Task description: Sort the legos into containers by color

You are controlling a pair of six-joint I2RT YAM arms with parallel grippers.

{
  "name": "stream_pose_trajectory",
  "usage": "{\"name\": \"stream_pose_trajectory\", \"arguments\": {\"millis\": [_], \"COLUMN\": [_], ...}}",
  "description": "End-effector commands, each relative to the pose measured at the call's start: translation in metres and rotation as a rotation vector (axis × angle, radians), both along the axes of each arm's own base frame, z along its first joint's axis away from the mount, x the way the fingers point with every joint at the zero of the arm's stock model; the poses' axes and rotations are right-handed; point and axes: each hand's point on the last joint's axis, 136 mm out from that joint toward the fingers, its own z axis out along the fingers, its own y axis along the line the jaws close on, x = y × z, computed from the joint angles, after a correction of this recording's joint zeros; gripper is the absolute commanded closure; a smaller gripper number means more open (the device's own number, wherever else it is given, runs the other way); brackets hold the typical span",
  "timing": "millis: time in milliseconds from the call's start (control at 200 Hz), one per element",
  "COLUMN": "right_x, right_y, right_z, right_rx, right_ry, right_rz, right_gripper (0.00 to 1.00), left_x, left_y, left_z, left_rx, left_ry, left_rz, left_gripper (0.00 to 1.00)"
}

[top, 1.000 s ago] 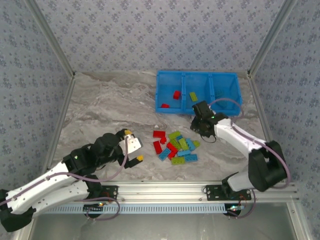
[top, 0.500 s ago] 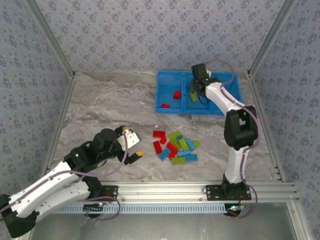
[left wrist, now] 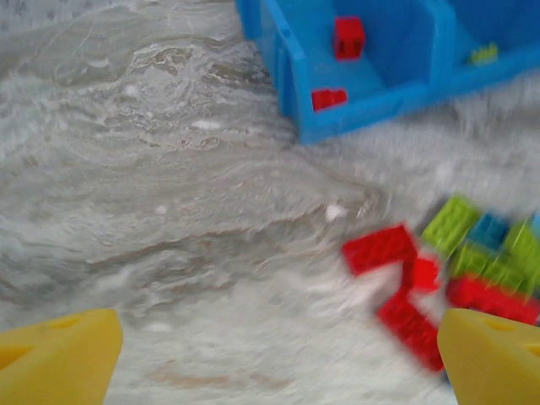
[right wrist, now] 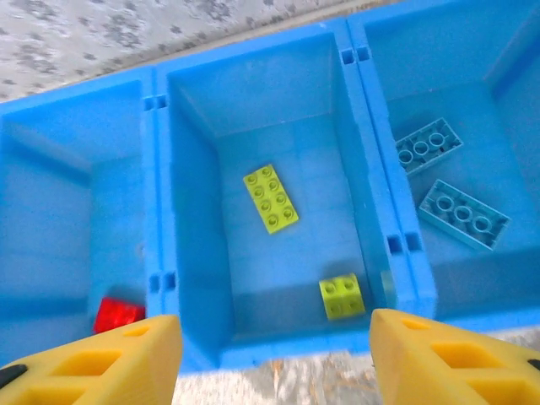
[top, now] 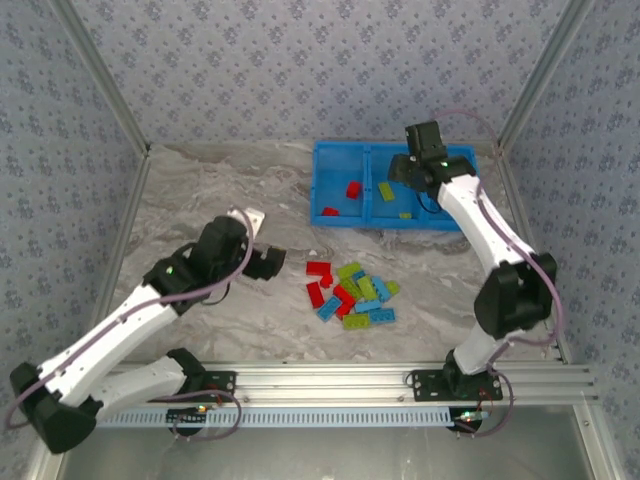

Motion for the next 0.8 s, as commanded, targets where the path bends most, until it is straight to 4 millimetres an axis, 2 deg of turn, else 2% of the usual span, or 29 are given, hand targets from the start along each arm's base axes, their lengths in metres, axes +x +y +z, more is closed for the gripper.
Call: {"name": "stream_pose_trajectory", "arguments": {"millis": [0,125,265,275,290,385,485,575,710,795], "right_x": [-0.058,-0.129,-0.199,-0.205,-0.212,-0.241,-0.255,-0.254,-0.249,-0.247], "right_y": [0.024,0.058,0.081,0.081,0.081,0.085,0.087,0.084,0.083,0.084], "right_z": [0.011,0.016,0.000,-0.011,-0.016,-0.034,-0.046,-0.054,-0.059,-0.060], "right_rx": [0.018,0.063,0.144,0.142,0.146,0.155,0.168,0.164,0.142,0.136], "right_ry": [0.039,0.055,0.131,0.160,0.181,0.254,0.274,0.288,0.298,0.302], "right_rz": [0.163,0.350,0.506,0.512,0.519,0.558,0.571,0.540,0.520,0.517], "right_gripper": [0.37,0.29,0.14,0.13,0.12,0.00,0.00,0.00,0.00,0.00], "left_x": [0.005,0.023,0.039,0.039,0.041,0.046,0.048,0.052,0.058,0.058], "left_y": [-0.003,-0.039,-0.077,-0.079,-0.083,-0.106,-0.127,-0.136,-0.131,-0.126], "left_z": [-0.027,-0.066,-0.108,-0.111,-0.115,-0.137,-0.158,-0.172,-0.192,-0.204], "left_rx": [-0.136,-0.202,-0.208,-0.198,-0.187,-0.106,-0.062,-0.043,-0.003,0.016], "left_ry": [0.236,0.390,0.502,0.504,0.507,0.530,0.567,0.570,0.571,0.576], "left_rz": [0.264,0.334,0.337,0.332,0.326,0.276,0.244,0.244,0.292,0.307], "left_gripper": [0.07,0.09,0.07,0.07,0.06,0.01,0.01,0.01,0.05,0.15]}}
